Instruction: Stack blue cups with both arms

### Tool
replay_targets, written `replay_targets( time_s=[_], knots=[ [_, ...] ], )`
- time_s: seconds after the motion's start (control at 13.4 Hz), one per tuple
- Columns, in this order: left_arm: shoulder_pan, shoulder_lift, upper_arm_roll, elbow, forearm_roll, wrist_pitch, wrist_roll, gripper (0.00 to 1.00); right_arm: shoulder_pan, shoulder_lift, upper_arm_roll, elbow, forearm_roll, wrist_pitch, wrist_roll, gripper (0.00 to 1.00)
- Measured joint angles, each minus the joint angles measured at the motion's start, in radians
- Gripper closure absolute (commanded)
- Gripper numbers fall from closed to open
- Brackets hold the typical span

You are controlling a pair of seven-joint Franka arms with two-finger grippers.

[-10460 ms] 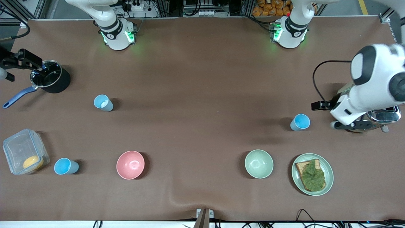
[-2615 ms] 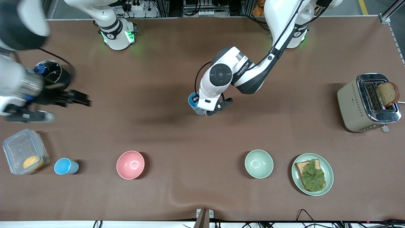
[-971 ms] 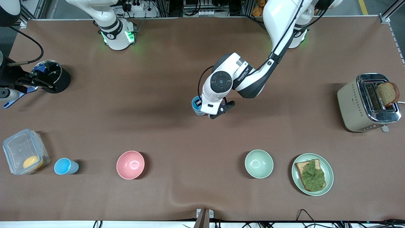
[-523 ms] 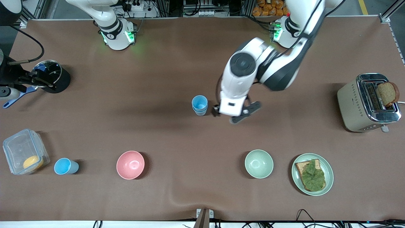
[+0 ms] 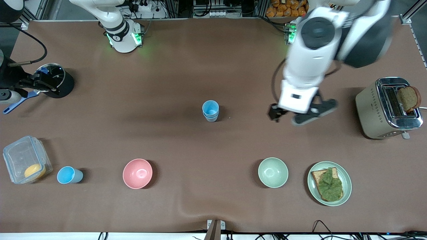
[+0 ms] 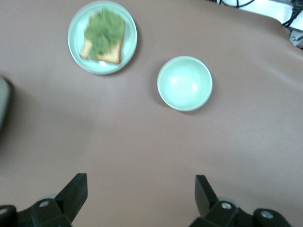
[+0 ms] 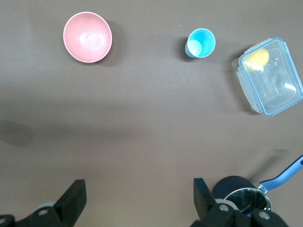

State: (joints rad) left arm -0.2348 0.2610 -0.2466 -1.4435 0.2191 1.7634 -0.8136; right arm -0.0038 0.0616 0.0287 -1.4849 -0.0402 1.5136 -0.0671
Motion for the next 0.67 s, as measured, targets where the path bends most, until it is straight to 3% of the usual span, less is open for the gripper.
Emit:
replay_targets(
  time_s=[0.37,0.67],
  knots=[
    [0.217,-0.078,-0.001,-0.001,-0.114,-0.053,0.430,0.00,0.001,0.000,0.001,0.000,0.000,0.001,0.000,0.00],
    [0.267,-0.109,0.010,-0.033,-0.155,-0.070,0.563,0.00,0.003,0.000,0.002,0.000,0.000,0.007,-0.001,0.00]
  ],
)
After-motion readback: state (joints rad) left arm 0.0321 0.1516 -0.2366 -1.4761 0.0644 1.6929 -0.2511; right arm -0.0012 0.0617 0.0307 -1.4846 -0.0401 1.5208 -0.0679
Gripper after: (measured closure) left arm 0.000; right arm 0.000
